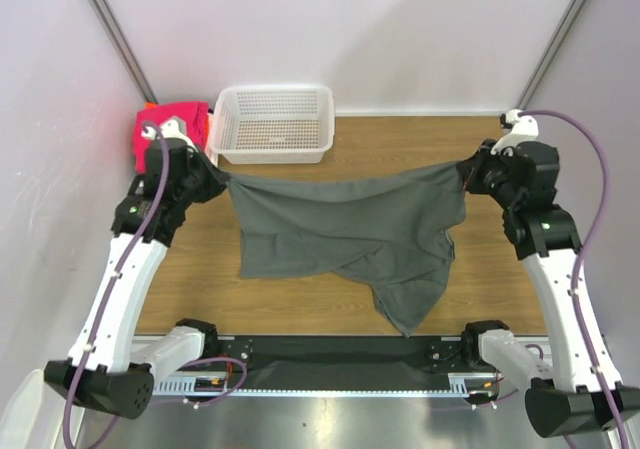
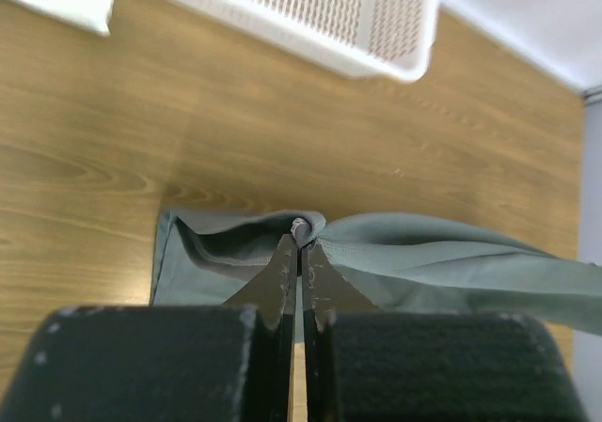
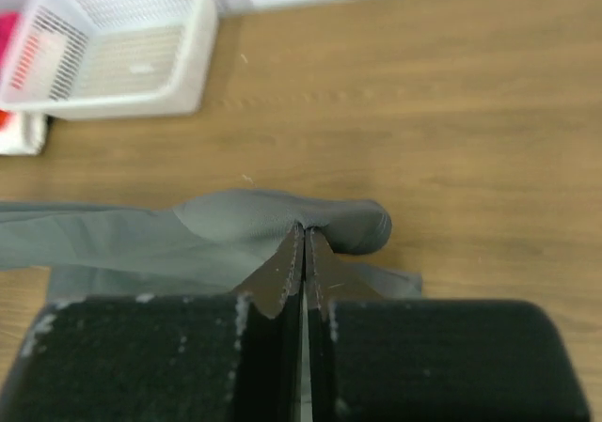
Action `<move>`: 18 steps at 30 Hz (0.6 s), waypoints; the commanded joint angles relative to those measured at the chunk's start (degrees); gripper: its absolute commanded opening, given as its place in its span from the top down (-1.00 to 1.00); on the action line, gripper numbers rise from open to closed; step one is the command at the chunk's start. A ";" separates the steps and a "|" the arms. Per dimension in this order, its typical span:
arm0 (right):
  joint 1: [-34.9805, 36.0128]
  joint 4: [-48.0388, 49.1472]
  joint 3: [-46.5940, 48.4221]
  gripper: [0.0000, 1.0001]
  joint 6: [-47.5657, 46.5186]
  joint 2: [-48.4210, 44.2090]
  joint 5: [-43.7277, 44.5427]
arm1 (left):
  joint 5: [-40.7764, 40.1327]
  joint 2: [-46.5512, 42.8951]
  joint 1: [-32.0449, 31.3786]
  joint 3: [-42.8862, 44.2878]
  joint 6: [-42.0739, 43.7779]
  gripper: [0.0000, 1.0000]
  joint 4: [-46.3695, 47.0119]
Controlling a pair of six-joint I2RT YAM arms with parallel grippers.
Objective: Fold and stack the t-shirts
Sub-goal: Flatten the tshirt out
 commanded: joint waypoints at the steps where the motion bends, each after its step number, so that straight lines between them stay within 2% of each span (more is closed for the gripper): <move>1: -0.33 6.76 -4.31 1.00 1.69 3.16 2.90 | 2.62 2.36 0.35 -6.15 -3.11 0.99 6.11; 10: -0.60 15.90 -4.59 1.00 1.96 18.18 0.70 | 3.16 14.03 0.79 -13.20 -2.85 0.99 14.21; 18: -0.95 19.07 -1.43 1.00 1.34 28.83 -1.76 | 9.04 25.21 1.23 -14.87 0.57 0.96 24.23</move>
